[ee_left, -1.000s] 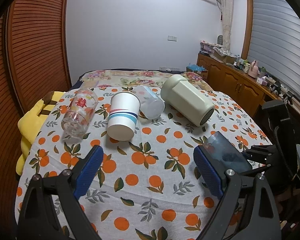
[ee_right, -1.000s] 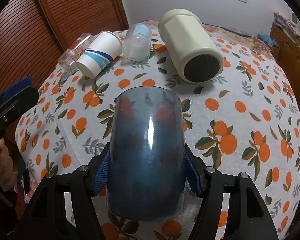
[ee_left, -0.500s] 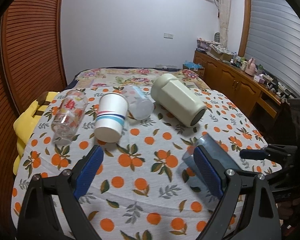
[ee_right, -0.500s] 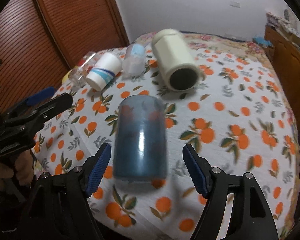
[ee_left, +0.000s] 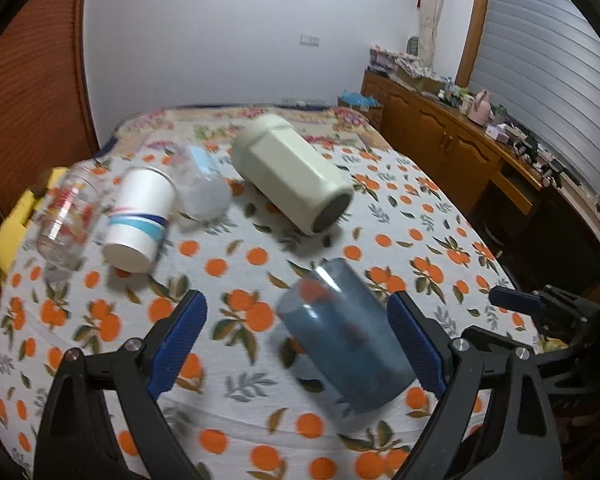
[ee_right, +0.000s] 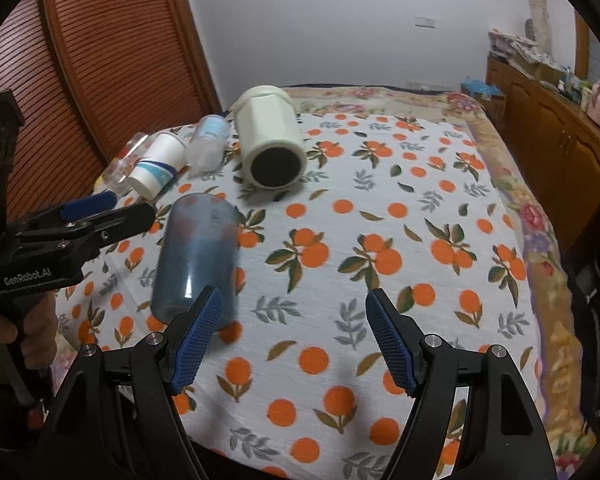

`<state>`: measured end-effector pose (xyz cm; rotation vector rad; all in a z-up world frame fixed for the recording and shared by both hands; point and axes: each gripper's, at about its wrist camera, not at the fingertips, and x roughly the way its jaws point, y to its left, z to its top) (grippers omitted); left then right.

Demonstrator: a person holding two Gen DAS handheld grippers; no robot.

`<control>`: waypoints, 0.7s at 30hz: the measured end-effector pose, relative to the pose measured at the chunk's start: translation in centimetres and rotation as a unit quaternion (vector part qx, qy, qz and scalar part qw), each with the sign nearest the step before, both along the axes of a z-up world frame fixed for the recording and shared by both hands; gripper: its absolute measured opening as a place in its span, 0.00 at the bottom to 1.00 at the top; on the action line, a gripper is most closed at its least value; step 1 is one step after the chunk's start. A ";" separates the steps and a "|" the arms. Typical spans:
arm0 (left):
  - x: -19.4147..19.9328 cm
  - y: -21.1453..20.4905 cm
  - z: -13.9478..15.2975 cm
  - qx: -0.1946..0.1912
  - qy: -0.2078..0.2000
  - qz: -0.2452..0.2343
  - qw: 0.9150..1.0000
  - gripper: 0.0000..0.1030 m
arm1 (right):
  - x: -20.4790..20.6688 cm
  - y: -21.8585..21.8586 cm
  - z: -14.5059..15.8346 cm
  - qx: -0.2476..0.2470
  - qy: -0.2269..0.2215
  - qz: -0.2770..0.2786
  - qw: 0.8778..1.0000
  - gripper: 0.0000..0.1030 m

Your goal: Flip cup upright

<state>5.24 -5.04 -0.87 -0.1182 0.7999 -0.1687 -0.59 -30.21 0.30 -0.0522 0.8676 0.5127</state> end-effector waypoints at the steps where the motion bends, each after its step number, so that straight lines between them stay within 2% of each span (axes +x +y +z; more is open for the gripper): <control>1: 0.3 -0.4 -0.2 -0.003 0.012 -0.004 1.000 0.90 | 0.1 -0.2 -0.1 0.004 0.001 -0.002 1.000 0.74; 11: 2.8 -1.8 -1.9 0.007 0.085 0.007 0.996 0.90 | -0.1 -0.6 -0.6 0.025 -0.003 -0.003 1.000 0.74; 21: 4.4 -2.7 -2.7 -0.009 0.122 0.009 0.992 0.90 | 0.0 -1.5 -0.8 0.024 -0.005 -0.013 1.000 0.74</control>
